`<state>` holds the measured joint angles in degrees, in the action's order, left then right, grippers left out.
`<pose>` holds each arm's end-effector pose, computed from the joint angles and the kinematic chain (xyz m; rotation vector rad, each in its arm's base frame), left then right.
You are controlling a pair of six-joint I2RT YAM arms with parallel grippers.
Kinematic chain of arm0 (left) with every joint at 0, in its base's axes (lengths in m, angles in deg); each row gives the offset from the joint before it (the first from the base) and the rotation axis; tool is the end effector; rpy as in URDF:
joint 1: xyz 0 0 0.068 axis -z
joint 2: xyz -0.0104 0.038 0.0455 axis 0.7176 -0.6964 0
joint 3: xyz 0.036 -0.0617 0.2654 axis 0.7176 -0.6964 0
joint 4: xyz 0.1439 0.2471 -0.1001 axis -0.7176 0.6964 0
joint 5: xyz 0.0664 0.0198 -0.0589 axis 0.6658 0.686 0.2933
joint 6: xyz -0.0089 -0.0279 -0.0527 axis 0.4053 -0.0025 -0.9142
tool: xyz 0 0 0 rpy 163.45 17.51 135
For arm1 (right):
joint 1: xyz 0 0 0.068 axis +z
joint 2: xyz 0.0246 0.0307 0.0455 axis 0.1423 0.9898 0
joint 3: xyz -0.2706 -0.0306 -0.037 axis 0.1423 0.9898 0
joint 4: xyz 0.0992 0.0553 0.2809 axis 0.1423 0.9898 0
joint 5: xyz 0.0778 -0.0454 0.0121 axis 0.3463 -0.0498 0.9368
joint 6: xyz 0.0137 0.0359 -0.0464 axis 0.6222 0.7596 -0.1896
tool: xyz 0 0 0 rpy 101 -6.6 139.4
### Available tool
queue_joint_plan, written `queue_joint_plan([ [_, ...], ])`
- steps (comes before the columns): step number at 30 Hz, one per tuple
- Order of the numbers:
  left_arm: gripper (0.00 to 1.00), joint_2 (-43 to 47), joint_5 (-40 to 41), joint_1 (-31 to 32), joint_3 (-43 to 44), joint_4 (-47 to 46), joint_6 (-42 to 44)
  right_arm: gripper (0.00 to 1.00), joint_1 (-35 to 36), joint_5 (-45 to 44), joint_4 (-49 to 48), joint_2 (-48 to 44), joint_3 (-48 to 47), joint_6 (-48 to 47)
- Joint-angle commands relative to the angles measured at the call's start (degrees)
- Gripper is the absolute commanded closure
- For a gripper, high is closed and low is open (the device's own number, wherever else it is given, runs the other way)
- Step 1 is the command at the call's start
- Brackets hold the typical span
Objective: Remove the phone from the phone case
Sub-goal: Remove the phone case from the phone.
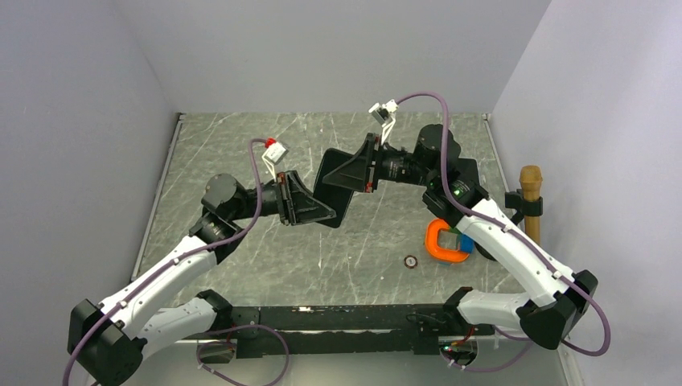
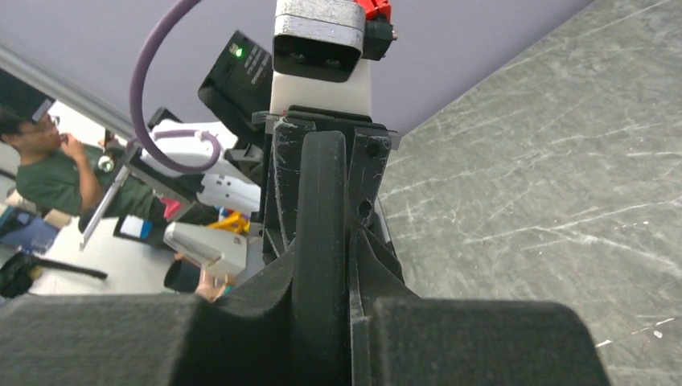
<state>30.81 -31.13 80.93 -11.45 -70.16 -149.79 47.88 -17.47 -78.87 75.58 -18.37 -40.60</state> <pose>0.1955 -0.1778 0.3588 0.4801 1.6289 -1.9090 0.2217 0.2212 0.4379 -0.6371 1.6827 1.5618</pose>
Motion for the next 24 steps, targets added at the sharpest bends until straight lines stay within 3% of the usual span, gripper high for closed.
queue_joint_plan([
  [1, 0.78, -0.69, -3.50, 0.35, 5.91, -1.19, 1.25, 1.00, 2.92, 15.03, 10.17, 2.90, -0.26, -7.60],
  [2, 0.81, -0.89, -3.69, 0.28, 6.58, 0.80, 2.19, 1.00, 2.93, 14.93, 10.94, 3.09, -0.54, -8.31],
  [4, 0.98, -0.83, -2.58, 0.29, 7.12, 4.49, 3.71, 1.00, 2.92, 13.80, 11.74, 3.56, -0.91, -8.06],
  [5, 1.00, -0.24, -0.18, 0.34, 6.76, 5.28, 3.87, 0.99, 2.92, 12.94, 10.87, 3.58, -0.55, -7.00],
  [8, 1.00, 2.79, 7.77, 0.32, 2.59, 3.89, 2.65, 0.65, 2.84, 8.62, 3.52, 1.61, 3.27, -0.49],
  [12, 1.00, 6.94, 16.66, 0.30, -0.71, 2.69, 0.77, 0.32, 2.84, -0.15, -3.61, -3.41, 9.53, 5.52],
  [15, 1.00, 9.28, 20.89, -0.02, -1.52, 4.21, -1.60, 0.16, 2.85, -9.06, -7.11, -9.85, 16.15, 8.90],
  [19, 1.00, 11.75, 23.57, -0.76, -2.11, 5.75, -6.61, 0.15, 2.75, -13.99, -16.70, -17.19, 26.33, 12.76],
  [24, 1.00, 13.03, 24.62, -1.48, -2.43, 5.60, -9.67, 0.22, 2.88, -13.07, -18.00, -18.31, 28.17, 11.98],
])
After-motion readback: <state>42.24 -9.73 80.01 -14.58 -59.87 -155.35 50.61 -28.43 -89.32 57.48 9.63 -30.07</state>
